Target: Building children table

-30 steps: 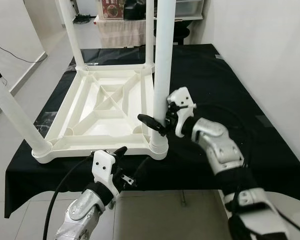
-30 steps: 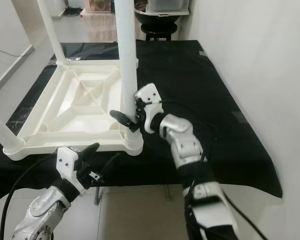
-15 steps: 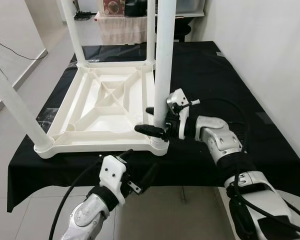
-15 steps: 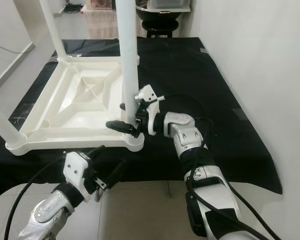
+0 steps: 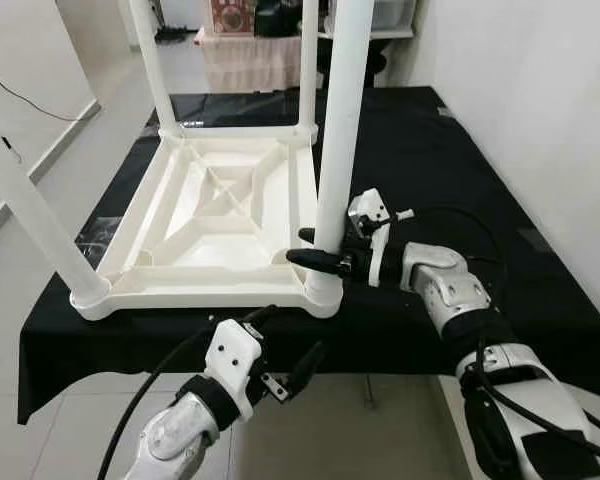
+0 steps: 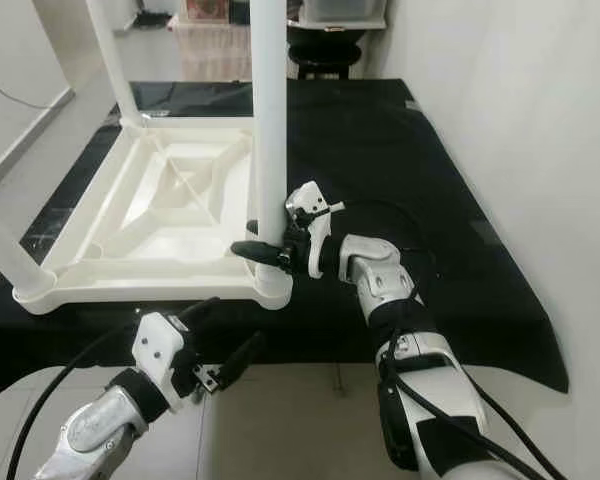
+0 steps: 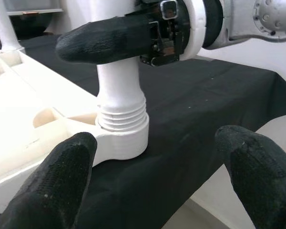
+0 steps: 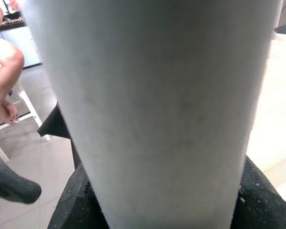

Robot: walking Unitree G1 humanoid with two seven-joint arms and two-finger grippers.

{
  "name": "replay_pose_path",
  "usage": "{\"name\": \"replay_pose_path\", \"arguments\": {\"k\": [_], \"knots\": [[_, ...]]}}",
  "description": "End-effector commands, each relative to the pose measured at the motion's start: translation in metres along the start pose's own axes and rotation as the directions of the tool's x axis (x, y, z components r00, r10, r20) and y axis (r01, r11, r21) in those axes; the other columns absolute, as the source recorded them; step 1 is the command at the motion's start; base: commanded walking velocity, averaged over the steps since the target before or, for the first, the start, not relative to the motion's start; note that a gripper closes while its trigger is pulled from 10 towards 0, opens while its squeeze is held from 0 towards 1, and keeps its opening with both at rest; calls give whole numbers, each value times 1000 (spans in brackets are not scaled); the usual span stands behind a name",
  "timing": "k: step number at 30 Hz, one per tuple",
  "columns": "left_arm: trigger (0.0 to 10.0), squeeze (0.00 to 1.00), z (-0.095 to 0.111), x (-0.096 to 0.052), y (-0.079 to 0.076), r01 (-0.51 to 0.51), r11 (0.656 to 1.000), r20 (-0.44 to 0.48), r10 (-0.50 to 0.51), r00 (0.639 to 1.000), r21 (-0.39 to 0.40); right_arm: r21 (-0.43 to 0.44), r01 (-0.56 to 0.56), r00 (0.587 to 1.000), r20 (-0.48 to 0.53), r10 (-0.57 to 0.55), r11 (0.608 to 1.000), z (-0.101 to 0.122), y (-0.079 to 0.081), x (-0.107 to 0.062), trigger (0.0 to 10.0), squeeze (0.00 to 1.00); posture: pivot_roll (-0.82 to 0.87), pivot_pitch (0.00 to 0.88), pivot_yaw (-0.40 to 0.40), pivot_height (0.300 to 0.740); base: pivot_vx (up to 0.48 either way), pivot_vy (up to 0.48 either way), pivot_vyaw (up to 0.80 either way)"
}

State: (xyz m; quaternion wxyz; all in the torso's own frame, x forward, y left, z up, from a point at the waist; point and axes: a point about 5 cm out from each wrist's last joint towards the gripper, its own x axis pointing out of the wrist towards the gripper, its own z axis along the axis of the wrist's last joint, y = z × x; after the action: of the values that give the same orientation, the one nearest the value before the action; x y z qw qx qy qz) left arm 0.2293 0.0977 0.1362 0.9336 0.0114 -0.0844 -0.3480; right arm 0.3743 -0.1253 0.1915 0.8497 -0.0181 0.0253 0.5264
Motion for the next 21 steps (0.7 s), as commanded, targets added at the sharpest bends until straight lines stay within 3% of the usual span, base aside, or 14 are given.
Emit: {"name": "replay_pose_path", "arguments": {"k": [1, 4, 5, 6, 7, 8, 9, 10, 11, 16, 17, 18, 19, 21], "knots": [[10000, 0, -3, -3, 3, -7, 1000, -2, 7, 1000, -23, 48, 65, 997, 41, -67, 997, -9, -1, -9, 0, 0, -6, 98, 16, 740, 0, 0, 0], [10000, 0, -3, -3, 3, -5, 1000, -2, 5, 1000, -24, 41, 108, 993, 40, -109, 993, -12, -1, -11, 0, 0, -8, 100, 16, 740, 0, 0, 0], [10000, 0, -2, -3, 4, -3, 1000, -1, 3, 1000, -24, 36, 173, 985, 21, -174, 984, -16, -1, -13, 0, 0, -9, 104, 14, 740, 0, 0, 0], [10000, 0, -2, -4, 4, 0, 1000, -1, 0, 1000, -23, 42, 344, 939, 12, -345, 938, -25, -1, -9, 0, 0, -28, 114, 20, 740, 0, 0, 0], [10000, 0, -1, -4, 5, 4, 1000, 0, -4, 1000, -22, 123, 526, 849, -22, -527, 842, -46, 13, -2, 0, 0, -26, 119, 28, 740, 0, 0, 0], [10000, 0, 0, -3, 6, 7, 1000, 1, -7, 1000, -22, 146, 580, 814, -68, -577, 801, -60, 31, 4, 0, 0, -26, 119, 28, 740, 0, 0, 0], [10000, 0, 0, -3, 6, 18, 1000, 0, -18, 1000, -20, 120, 591, 806, -65, -588, 798, -64, 52, 16, 0, 0, -24, 124, 29, 740, 0, 0, 0], [10000, 0, 0, -3, 6, 18, 1000, 0, -18, 1000, -20, 120, 591, 806, -65, -588, 798, -64, 52, 16, 0, 0, -24, 124, 29, 740, 0, 0, 0], [10000, 0, -1, -2, 6, 24, 1000, 0, -24, 1000, -19, 115, 558, 830, -55, -555, 822, -64, 67, 27, 0, 0, -28, 119, 32, 740, 0, 0, 0], [10000, 0, -1, 0, 8, 31, 999, 0, -31, 1000, -26, 73, 542, 840, -32, -542, 837, -63, 72, 40, 0, 0, -26, 112, 40, 740, 0, 0, 0], [10000, 0, -2, 1, 8, 33, 999, 1, -33, 999, -28, 69, 538, 843, -37, -537, 840, -63, 70, 42, 1961, 0, -26, 109, 36, 740, 0, 0, 0], [10000, 0, -2, 1, 8, 35, 999, 2, -35, 999, -30, 69, 539, 842, -38, -538, 839, -62, 69, 41, 1961, 0, -26, 109, 36, 740, 0, 0, 0], [10000, 0, -2, 1, 8, 35, 999, 3, -35, 999, -32, 52, 540, 842, -40, -539, 840, -60, 66, 41, 10000, 0, -24, 109, 34, 740, 0, 0, 0], [10000, 0, -2, 2, 8, 34, 999, 5, -34, 999, -35, 44, 549, 836, -38, -548, 834, -56, 67, 39, 10000, 0, -21, 104, 33, 740, 0, 0, 0]]}}
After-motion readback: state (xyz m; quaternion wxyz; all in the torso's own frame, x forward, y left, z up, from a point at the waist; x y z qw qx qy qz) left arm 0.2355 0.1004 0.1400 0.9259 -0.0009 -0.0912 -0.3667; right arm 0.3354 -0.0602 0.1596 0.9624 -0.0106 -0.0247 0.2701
